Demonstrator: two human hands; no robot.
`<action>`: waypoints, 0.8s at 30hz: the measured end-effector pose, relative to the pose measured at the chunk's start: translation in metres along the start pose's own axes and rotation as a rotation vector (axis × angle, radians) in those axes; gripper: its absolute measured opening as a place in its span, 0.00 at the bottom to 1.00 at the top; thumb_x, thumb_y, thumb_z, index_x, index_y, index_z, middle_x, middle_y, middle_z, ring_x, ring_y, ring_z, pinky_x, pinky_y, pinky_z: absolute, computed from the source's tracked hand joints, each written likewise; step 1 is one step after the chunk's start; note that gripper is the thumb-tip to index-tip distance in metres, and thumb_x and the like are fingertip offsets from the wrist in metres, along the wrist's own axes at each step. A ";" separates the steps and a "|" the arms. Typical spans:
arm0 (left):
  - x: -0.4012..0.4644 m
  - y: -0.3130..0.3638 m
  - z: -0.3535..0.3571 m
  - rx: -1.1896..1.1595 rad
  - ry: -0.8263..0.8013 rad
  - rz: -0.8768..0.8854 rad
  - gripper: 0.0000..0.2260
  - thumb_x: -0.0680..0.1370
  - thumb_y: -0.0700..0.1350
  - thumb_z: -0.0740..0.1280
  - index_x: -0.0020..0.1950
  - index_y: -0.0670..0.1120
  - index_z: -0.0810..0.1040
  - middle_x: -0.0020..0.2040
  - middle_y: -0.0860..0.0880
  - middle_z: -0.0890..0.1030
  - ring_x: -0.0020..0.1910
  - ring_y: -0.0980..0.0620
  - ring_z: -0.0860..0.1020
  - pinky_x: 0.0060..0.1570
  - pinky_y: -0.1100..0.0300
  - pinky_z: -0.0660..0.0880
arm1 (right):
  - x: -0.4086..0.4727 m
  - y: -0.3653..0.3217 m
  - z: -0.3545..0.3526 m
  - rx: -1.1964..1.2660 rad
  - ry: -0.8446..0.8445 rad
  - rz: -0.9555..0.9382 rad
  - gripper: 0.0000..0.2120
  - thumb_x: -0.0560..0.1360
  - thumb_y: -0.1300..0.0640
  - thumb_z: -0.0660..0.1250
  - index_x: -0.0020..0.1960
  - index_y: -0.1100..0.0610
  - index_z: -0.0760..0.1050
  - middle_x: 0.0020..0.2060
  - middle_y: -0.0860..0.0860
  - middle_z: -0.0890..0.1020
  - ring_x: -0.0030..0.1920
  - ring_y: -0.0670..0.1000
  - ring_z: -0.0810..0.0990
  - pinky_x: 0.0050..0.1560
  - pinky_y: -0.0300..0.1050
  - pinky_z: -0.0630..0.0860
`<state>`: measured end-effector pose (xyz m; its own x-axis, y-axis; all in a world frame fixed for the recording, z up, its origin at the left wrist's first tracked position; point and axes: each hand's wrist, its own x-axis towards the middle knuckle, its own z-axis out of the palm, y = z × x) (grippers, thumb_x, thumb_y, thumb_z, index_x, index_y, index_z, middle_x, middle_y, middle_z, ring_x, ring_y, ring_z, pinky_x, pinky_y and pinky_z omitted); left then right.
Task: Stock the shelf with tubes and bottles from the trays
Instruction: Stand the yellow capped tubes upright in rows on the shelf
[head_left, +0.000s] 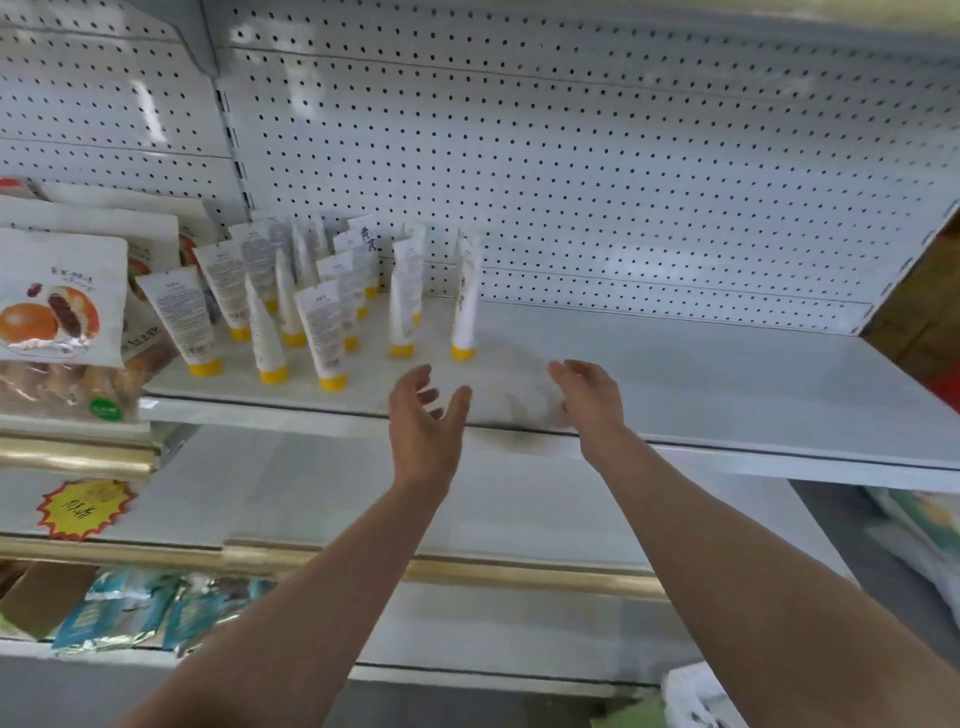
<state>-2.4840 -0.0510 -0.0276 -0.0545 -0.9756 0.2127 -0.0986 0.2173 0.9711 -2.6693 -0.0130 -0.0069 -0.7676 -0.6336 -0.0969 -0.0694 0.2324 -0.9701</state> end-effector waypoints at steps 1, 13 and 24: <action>-0.008 0.008 0.017 -0.057 -0.058 -0.085 0.21 0.76 0.49 0.73 0.66 0.47 0.73 0.62 0.49 0.75 0.57 0.53 0.77 0.53 0.63 0.74 | -0.003 0.002 -0.015 0.027 -0.002 -0.002 0.29 0.64 0.37 0.71 0.62 0.50 0.78 0.60 0.46 0.81 0.61 0.53 0.79 0.66 0.56 0.75; -0.155 0.047 0.189 -0.339 -0.557 -0.672 0.10 0.77 0.50 0.72 0.50 0.46 0.78 0.47 0.46 0.75 0.46 0.50 0.76 0.57 0.51 0.80 | -0.052 0.075 -0.245 0.118 0.109 0.146 0.20 0.76 0.46 0.71 0.65 0.53 0.75 0.61 0.50 0.78 0.62 0.53 0.76 0.69 0.55 0.72; -0.278 -0.013 0.308 -0.070 -0.844 -0.752 0.25 0.77 0.54 0.71 0.66 0.38 0.76 0.54 0.39 0.79 0.47 0.48 0.78 0.51 0.53 0.77 | -0.078 0.184 -0.388 0.086 0.410 0.383 0.18 0.76 0.49 0.72 0.61 0.58 0.78 0.50 0.52 0.78 0.51 0.52 0.76 0.56 0.50 0.76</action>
<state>-2.7734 0.2275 -0.1328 -0.6608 -0.5181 -0.5430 -0.3352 -0.4437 0.8312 -2.8697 0.3660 -0.0920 -0.9137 -0.1735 -0.3674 0.3012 0.3176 -0.8991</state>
